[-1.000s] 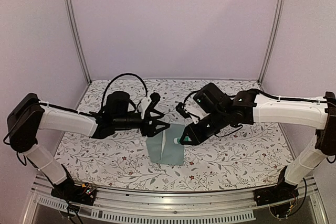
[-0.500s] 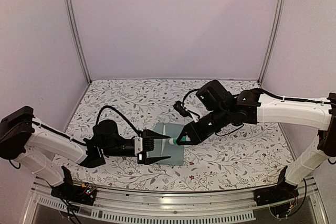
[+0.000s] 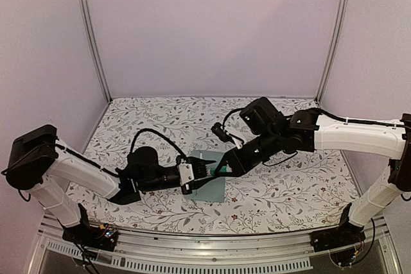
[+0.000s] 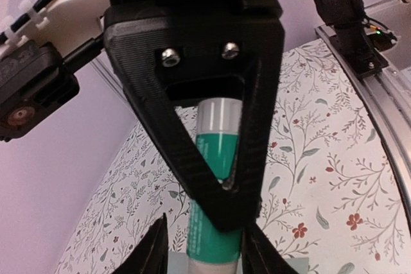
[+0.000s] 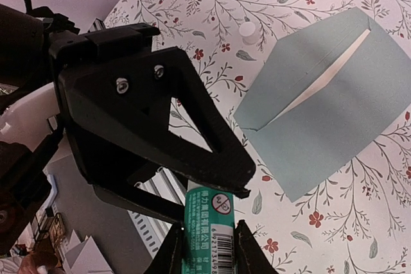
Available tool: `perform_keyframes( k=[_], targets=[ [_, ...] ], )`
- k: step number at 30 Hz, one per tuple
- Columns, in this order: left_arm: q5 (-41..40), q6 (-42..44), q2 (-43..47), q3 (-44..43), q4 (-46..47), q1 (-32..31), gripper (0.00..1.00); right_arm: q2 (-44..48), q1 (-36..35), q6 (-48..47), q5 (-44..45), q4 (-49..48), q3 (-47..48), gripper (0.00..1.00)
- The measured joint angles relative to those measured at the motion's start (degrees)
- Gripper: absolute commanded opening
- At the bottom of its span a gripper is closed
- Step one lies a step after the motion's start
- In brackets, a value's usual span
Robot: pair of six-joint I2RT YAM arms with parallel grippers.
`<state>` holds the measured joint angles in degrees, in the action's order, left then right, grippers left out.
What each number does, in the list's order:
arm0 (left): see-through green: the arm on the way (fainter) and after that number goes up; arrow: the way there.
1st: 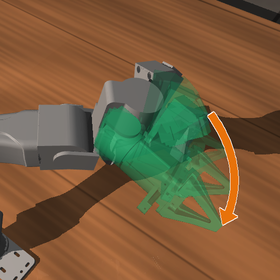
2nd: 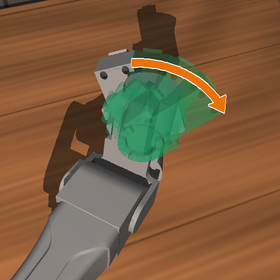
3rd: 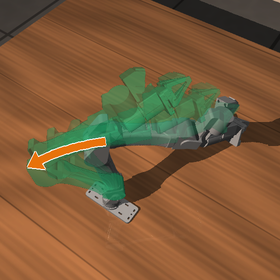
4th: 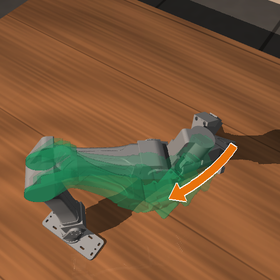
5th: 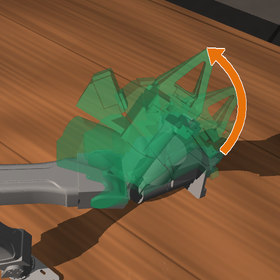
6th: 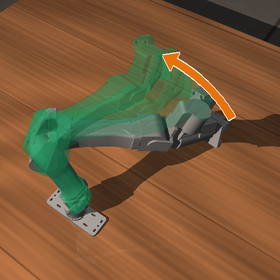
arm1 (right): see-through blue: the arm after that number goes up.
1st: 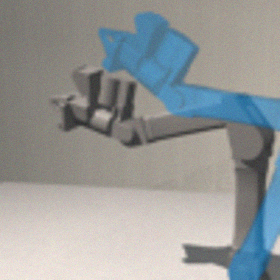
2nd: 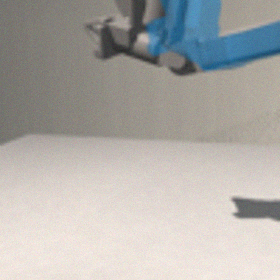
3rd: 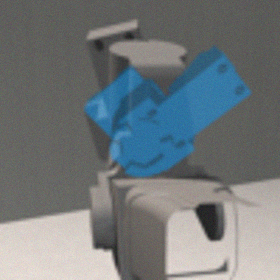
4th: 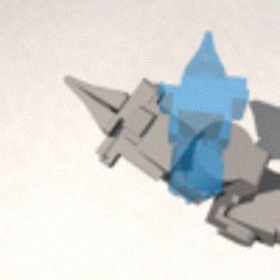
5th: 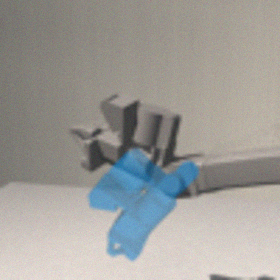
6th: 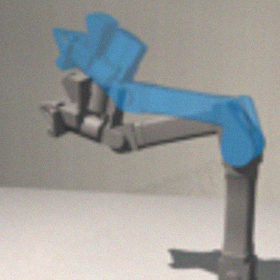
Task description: Place the letter into the envelope and seal it
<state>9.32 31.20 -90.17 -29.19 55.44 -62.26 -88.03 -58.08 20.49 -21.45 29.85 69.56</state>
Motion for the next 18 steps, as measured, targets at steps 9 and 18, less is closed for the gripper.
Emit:
perform_keyframes(
  k=[9, 18],
  targets=[
    [-5.0, 1.4, -0.8, -0.7, 0.0, -1.9, 0.00, 0.0, 0.3, 0.3, 0.2, -0.7, 0.0, 0.16],
    [-7.2, -3.7, -1.0, -1.4, 2.7, -1.9, 0.00, 4.2, 0.3, 4.2, 8.0, -6.2, -2.8, 0.72]
  ],
)
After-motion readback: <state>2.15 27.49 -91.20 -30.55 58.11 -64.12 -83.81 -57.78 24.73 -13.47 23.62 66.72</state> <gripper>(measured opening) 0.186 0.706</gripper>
